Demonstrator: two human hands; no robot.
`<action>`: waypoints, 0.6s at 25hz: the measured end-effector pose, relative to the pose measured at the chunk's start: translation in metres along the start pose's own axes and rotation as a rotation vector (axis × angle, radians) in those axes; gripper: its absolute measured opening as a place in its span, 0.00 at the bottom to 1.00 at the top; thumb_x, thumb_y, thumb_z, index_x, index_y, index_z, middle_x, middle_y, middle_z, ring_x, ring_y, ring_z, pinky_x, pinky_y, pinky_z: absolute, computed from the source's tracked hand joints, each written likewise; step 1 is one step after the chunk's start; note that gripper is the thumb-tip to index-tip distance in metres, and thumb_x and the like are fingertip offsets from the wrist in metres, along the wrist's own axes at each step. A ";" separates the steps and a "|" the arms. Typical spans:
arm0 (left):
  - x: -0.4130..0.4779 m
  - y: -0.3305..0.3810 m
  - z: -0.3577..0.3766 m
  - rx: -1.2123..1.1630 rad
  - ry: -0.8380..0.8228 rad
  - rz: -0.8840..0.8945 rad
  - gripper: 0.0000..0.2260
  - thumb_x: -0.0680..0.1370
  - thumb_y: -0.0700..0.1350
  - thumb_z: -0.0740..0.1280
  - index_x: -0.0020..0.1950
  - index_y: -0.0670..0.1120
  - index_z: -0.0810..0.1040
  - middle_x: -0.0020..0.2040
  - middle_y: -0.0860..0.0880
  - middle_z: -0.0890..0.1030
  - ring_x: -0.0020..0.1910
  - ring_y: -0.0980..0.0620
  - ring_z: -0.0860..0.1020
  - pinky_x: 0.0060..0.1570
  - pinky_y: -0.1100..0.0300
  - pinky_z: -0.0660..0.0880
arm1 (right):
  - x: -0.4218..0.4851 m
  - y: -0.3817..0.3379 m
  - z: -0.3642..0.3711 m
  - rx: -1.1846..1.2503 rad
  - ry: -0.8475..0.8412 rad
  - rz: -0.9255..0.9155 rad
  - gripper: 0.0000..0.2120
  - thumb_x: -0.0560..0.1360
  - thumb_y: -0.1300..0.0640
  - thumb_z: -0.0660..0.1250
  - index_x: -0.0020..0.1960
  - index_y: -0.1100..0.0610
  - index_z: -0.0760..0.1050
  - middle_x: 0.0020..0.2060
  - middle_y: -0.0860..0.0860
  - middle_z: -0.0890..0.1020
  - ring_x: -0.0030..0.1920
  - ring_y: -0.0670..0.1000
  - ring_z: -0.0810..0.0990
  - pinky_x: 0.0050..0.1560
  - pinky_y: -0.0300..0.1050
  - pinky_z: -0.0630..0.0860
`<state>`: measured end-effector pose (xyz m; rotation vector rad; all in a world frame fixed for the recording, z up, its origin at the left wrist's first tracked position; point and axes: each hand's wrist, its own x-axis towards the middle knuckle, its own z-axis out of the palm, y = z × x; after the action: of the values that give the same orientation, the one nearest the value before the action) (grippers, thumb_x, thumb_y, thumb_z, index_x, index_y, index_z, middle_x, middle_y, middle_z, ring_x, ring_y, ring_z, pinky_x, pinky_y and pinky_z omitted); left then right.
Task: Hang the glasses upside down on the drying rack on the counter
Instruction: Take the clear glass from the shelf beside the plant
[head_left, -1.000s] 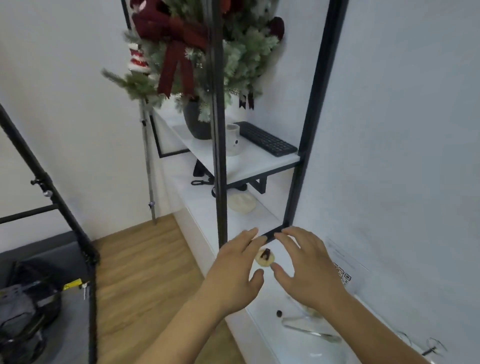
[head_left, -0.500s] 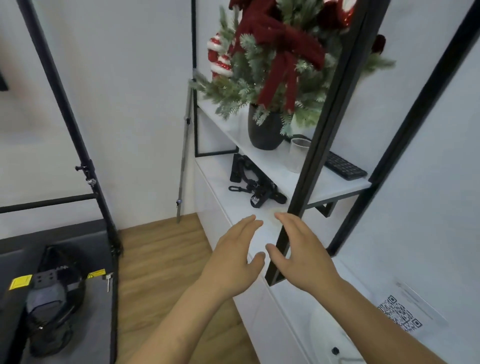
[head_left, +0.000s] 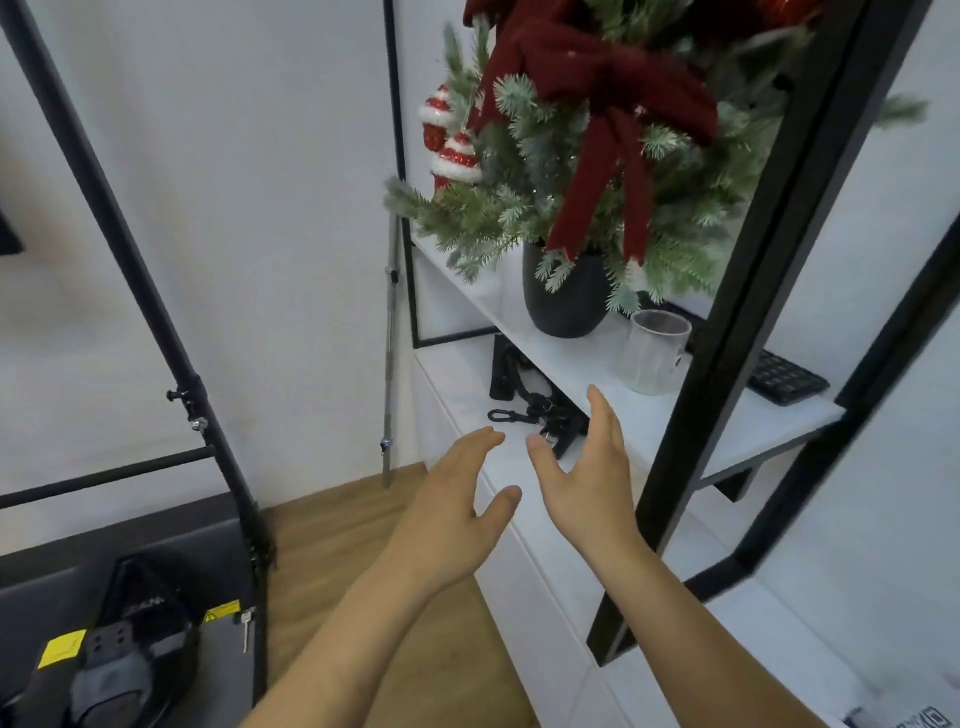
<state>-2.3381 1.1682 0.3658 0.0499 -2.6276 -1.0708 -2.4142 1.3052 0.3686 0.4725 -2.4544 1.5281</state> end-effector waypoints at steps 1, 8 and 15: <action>0.017 0.001 -0.001 -0.004 0.000 0.007 0.25 0.80 0.53 0.63 0.77 0.53 0.62 0.75 0.60 0.64 0.71 0.67 0.60 0.62 0.81 0.52 | 0.016 0.001 0.002 0.023 0.037 0.016 0.37 0.78 0.50 0.68 0.79 0.54 0.51 0.78 0.52 0.58 0.76 0.51 0.59 0.69 0.40 0.58; 0.108 0.014 0.023 -0.247 -0.008 -0.011 0.13 0.81 0.52 0.62 0.65 0.61 0.69 0.58 0.69 0.74 0.58 0.74 0.71 0.53 0.81 0.63 | 0.078 0.018 0.007 0.086 0.222 0.153 0.36 0.78 0.50 0.67 0.79 0.54 0.52 0.77 0.51 0.60 0.75 0.50 0.60 0.59 0.27 0.59; 0.185 0.006 0.049 -0.483 -0.179 -0.029 0.18 0.82 0.54 0.57 0.71 0.52 0.69 0.68 0.55 0.74 0.65 0.57 0.72 0.59 0.64 0.67 | 0.111 0.037 0.019 0.030 0.438 0.257 0.37 0.78 0.49 0.67 0.79 0.54 0.50 0.78 0.50 0.58 0.77 0.50 0.58 0.64 0.37 0.57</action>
<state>-2.5281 1.1792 0.3855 -0.1186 -2.4432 -1.7603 -2.5311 1.2856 0.3679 -0.1709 -2.2084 1.5604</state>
